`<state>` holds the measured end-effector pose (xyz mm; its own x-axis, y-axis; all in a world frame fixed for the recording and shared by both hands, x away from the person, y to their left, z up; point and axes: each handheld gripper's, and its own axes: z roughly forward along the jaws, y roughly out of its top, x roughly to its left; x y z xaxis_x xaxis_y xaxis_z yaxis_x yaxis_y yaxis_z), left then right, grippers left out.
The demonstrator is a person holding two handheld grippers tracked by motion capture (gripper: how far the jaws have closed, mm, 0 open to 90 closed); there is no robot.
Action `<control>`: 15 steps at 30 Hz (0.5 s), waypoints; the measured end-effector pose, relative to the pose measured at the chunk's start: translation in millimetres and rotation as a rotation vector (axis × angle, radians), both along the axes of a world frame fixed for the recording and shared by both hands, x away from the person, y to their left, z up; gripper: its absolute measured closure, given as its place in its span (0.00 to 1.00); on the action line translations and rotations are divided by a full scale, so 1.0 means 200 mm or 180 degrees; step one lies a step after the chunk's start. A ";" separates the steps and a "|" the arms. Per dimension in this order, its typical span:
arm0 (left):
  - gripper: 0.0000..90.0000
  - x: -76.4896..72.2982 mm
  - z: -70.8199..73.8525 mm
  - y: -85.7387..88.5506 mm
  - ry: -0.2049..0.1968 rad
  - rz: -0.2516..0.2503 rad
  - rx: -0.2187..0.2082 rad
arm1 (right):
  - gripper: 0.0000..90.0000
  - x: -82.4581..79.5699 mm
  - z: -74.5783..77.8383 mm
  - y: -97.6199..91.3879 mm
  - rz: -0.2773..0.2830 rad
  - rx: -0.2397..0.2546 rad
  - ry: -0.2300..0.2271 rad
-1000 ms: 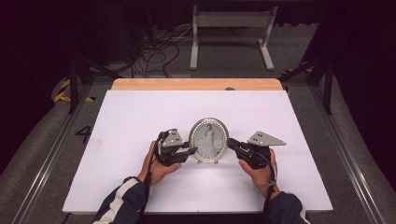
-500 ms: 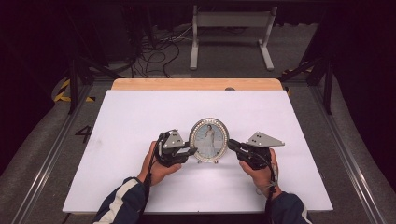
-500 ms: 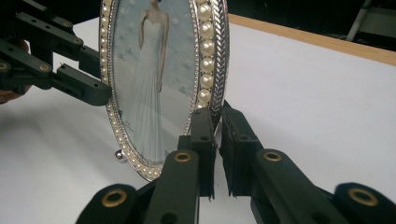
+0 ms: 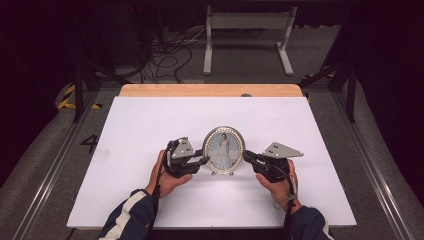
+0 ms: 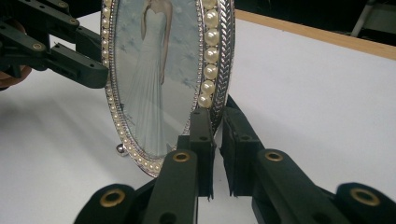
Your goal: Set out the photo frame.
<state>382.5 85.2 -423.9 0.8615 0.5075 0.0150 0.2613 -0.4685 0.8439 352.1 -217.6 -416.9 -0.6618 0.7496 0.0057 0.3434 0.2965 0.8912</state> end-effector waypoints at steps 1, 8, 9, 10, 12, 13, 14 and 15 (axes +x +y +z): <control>0.76 0.00 0.00 0.00 -0.0020 0.0008 0.0027 | 0.92 0.00 0.00 0.00 0.0001 0.0000 0.0005; 0.76 0.01 0.01 0.01 -0.0016 0.0014 0.0022 | 0.92 0.00 0.00 0.00 -0.0004 0.0007 0.0009; 0.75 0.01 0.01 0.01 -0.0035 0.0018 0.0029 | 0.92 0.00 0.00 0.00 0.0005 0.0013 0.0013; 0.75 0.01 0.01 0.01 -0.0038 0.0016 0.0036 | 0.93 0.00 -0.01 0.00 0.0008 0.0027 0.0022; 0.75 0.01 0.02 0.01 -0.0069 0.0026 0.0037 | 0.93 0.00 -0.01 0.01 -0.0002 0.0027 0.0020; 0.75 0.01 0.02 0.01 -0.0084 0.0044 0.0023 | 0.93 -0.01 -0.01 0.01 -0.0002 0.0020 0.0022; 0.75 0.01 0.02 0.01 -0.0084 0.0044 0.0023 | 0.93 -0.01 -0.01 0.01 -0.0002 0.0020 0.0022; 0.75 0.01 0.01 0.01 -0.0061 0.0039 -0.0005 | 0.93 -0.01 -0.01 0.01 0.0017 0.0018 0.0031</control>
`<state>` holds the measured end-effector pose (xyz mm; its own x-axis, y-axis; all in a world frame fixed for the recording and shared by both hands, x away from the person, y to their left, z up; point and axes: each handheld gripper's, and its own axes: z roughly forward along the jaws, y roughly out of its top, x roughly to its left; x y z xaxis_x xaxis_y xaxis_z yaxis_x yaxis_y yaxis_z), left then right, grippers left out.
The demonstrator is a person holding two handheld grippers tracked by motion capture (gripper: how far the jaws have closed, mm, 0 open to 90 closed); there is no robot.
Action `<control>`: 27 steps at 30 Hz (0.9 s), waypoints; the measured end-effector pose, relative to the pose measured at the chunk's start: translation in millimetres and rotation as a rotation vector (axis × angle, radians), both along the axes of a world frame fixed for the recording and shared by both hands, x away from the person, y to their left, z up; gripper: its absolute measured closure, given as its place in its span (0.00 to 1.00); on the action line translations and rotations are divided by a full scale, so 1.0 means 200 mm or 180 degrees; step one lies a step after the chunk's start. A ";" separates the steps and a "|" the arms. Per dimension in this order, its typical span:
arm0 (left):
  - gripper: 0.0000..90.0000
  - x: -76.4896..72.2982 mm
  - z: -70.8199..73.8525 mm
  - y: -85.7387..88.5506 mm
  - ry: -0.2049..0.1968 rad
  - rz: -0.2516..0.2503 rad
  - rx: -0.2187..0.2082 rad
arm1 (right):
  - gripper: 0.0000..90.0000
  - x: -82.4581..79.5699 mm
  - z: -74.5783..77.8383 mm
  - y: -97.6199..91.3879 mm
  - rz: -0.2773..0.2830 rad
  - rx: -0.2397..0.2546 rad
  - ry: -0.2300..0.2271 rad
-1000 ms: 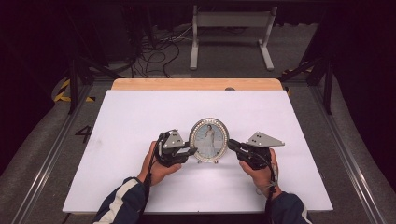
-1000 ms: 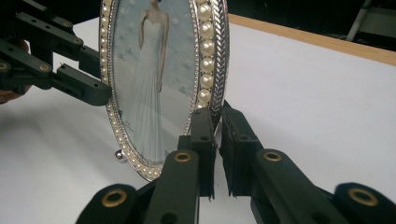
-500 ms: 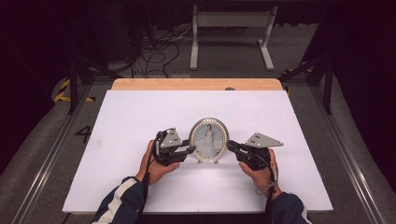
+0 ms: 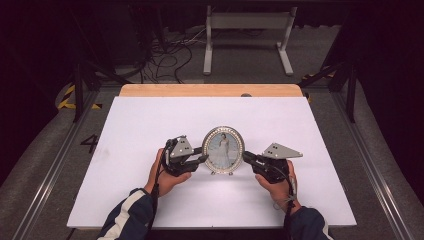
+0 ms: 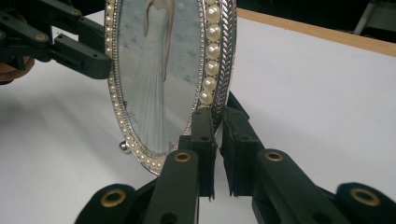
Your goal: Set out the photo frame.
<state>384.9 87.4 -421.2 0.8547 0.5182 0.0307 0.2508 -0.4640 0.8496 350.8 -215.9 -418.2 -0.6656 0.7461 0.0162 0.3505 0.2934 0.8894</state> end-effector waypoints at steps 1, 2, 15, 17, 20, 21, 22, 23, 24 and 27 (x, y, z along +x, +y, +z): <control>0.76 0.00 0.00 0.00 -0.0003 0.0002 -0.0001 | 0.93 0.00 0.00 0.00 0.0002 -0.0014 -0.0013; 0.75 0.00 0.00 0.00 -0.0008 0.0008 0.0000 | 0.93 0.00 0.00 0.01 0.0014 0.0000 -0.0007; 0.66 -0.06 0.01 0.08 -0.0155 0.0059 0.0115 | 0.88 -0.02 0.01 0.01 0.0049 -0.0085 0.0001; 0.63 -0.08 0.02 0.11 -0.0204 0.0061 0.0149 | 0.86 -0.03 0.01 0.01 0.0075 -0.0191 -0.0051; 0.61 -0.11 0.02 0.13 -0.0264 0.0099 0.0232 | 0.83 -0.04 0.02 0.02 0.0112 -0.0336 -0.0114; 0.60 -0.12 0.02 0.14 -0.0275 0.0107 0.0246 | 0.81 -0.05 0.02 0.02 0.0118 -0.0356 -0.0114; 0.59 -0.13 0.02 0.14 -0.0295 0.0120 0.0264 | 0.80 -0.05 0.03 0.02 0.0122 -0.0358 -0.0109; 0.59 -0.14 0.02 0.15 -0.0301 0.0129 0.0279 | 0.79 -0.05 0.02 0.02 0.0125 -0.0360 -0.0114; 0.57 -0.14 0.01 0.16 -0.0304 0.0140 0.0286 | 0.79 -0.05 0.02 0.02 0.0134 -0.0377 -0.0126; 0.54 -0.16 0.01 0.19 -0.0323 0.0154 0.0285 | 0.73 -0.06 0.03 0.03 0.0159 -0.0435 -0.0145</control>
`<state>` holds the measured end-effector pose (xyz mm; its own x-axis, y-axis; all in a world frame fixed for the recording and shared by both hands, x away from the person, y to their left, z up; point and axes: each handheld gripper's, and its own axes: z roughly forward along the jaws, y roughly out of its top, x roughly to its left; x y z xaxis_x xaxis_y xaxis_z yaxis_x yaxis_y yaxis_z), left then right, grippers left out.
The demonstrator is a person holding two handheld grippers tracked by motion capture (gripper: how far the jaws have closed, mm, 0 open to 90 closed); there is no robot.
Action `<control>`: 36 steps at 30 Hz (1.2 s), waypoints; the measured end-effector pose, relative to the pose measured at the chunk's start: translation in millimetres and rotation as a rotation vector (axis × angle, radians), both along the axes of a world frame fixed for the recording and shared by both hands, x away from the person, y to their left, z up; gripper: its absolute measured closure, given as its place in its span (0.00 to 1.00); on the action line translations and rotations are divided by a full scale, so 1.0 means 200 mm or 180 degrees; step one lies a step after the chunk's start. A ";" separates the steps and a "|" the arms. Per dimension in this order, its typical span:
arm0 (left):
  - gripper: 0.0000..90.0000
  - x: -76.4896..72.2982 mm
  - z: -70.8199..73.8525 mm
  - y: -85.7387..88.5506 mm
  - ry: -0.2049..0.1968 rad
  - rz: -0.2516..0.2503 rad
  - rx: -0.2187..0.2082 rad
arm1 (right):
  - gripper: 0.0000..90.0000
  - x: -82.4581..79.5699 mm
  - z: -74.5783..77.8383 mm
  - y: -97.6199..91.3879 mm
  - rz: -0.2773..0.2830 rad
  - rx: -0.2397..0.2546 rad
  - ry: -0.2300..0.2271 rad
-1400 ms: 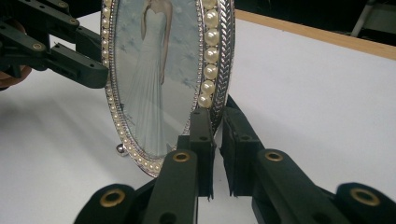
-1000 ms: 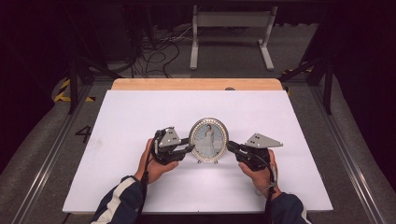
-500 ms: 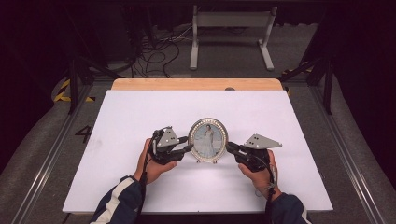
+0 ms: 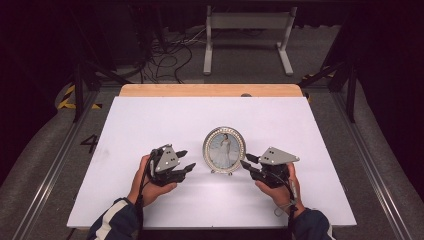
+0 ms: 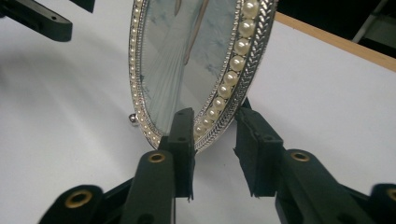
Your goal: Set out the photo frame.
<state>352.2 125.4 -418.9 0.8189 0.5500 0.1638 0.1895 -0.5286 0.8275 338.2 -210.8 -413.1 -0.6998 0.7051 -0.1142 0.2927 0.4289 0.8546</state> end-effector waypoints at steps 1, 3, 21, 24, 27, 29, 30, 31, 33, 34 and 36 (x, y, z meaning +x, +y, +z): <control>0.53 -0.01 0.00 0.01 -0.0011 0.0004 0.0001 | 0.72 0.00 0.00 0.00 0.0008 -0.0022 -0.0012; 0.51 -0.01 -0.01 0.03 -0.0015 0.0023 0.0002 | 0.70 -0.01 0.00 0.01 0.0022 -0.0062 -0.0042; 0.25 -0.06 -0.06 0.06 0.0017 0.0095 0.0091 | 0.51 -0.04 0.00 -0.11 -0.0145 -0.0070 -0.0115; 0.24 -0.06 -0.07 0.07 0.0035 0.0096 0.0081 | 0.49 -0.04 0.00 -0.13 -0.0151 -0.0102 -0.0115; 0.17 -0.06 -0.08 0.08 0.0044 0.0081 0.0146 | 0.46 -0.05 0.00 -0.14 -0.0162 -0.0116 -0.0124; 0.15 -0.08 -0.09 0.10 0.0058 0.0048 0.0187 | 0.44 -0.05 0.00 -0.15 -0.0178 -0.0110 -0.0129; 0.13 -0.08 -0.09 0.11 0.0064 0.0056 0.0196 | 0.43 -0.05 0.00 -0.15 -0.0188 -0.0108 -0.0133; 0.13 -0.08 -0.09 0.11 0.0065 0.0074 0.0198 | 0.42 -0.05 0.00 -0.15 -0.0193 -0.0108 -0.0136; 0.11 -0.09 -0.09 0.13 0.0068 0.0111 0.0161 | 0.41 -0.05 0.00 -0.15 -0.0195 -0.0114 -0.0129; 0.10 -0.09 -0.09 0.15 0.0068 0.0146 0.0131 | 0.40 -0.05 0.00 -0.15 -0.0190 -0.0115 -0.0122; 0.09 -0.10 -0.09 0.19 0.0064 0.0216 0.0053 | 0.36 -0.05 0.00 -0.15 -0.0178 -0.0127 -0.0124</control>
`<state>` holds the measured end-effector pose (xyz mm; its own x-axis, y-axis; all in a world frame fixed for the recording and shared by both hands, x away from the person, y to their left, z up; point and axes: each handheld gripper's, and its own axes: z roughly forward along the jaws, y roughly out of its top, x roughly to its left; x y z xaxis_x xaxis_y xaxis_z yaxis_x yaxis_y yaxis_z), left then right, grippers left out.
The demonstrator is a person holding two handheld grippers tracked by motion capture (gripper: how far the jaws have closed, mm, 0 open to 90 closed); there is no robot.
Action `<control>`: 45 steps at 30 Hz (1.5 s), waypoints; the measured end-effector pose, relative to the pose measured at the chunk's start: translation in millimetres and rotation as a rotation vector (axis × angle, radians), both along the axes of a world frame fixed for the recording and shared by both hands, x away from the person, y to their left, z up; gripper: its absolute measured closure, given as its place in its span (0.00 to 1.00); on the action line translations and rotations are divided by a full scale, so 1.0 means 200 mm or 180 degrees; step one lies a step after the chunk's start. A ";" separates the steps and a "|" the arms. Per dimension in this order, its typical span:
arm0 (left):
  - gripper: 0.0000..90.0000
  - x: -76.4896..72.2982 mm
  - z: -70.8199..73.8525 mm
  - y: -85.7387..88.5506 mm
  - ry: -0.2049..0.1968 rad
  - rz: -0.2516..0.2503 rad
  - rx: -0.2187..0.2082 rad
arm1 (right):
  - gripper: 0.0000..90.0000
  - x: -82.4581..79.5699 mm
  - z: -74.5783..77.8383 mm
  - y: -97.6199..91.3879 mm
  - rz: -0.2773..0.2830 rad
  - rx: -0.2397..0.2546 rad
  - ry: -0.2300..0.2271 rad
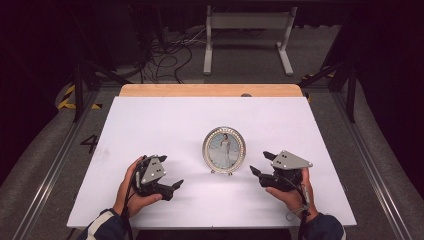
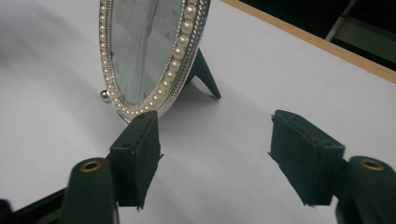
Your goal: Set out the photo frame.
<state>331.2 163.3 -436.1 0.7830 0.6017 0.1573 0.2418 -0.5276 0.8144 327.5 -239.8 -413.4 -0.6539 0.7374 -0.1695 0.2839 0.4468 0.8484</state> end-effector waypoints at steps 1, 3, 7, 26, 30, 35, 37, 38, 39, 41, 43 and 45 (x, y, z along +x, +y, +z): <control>0.08 0.00 0.00 0.00 0.0000 0.0000 0.0000 | 0.36 0.00 0.00 0.00 0.0000 0.0000 0.0000; 0.07 -0.01 0.00 0.03 0.0002 0.0078 -0.0047 | 0.30 -0.01 0.00 0.00 0.0053 -0.0038 0.0023; 0.06 -0.04 -0.02 0.12 0.0016 0.0261 -0.0179 | 0.21 -0.03 -0.01 -0.02 0.0000 -0.0080 0.0013; 0.06 -0.17 -0.05 0.31 0.0020 0.0405 -0.0294 | 0.19 -0.12 -0.07 -0.12 -0.0149 -0.0200 0.0047; 0.06 -0.17 -0.06 0.30 0.0045 0.0405 -0.0243 | 0.19 -0.12 -0.07 -0.13 -0.0163 -0.0204 0.0012; 0.06 -0.15 -0.06 0.30 0.0033 0.0404 -0.0250 | 0.19 -0.13 -0.09 -0.14 -0.0168 -0.0202 0.0022; 0.06 -0.15 -0.07 0.29 0.0043 0.0395 -0.0241 | 0.19 -0.13 -0.09 -0.14 -0.0179 -0.0205 0.0036; 0.06 -0.15 -0.07 0.29 0.0064 0.0378 -0.0197 | 0.19 -0.17 -0.10 -0.16 -0.0181 -0.0184 0.0056; 0.06 -0.15 -0.07 0.29 0.0065 0.0382 -0.0197 | 0.19 -0.18 -0.11 -0.17 -0.0177 -0.0205 0.0043; 0.07 -0.15 -0.07 0.29 0.0052 0.0381 -0.0209 | 0.19 -0.20 -0.11 -0.18 -0.0201 -0.0202 0.0038; 0.07 -0.15 -0.07 0.28 0.0034 0.0378 -0.0210 | 0.19 -0.20 -0.11 -0.20 -0.0222 -0.0146 0.0053; 0.07 -0.15 -0.06 0.27 0.0012 0.0360 -0.0192 | 0.18 -0.21 -0.11 -0.20 -0.0227 -0.0158 0.0014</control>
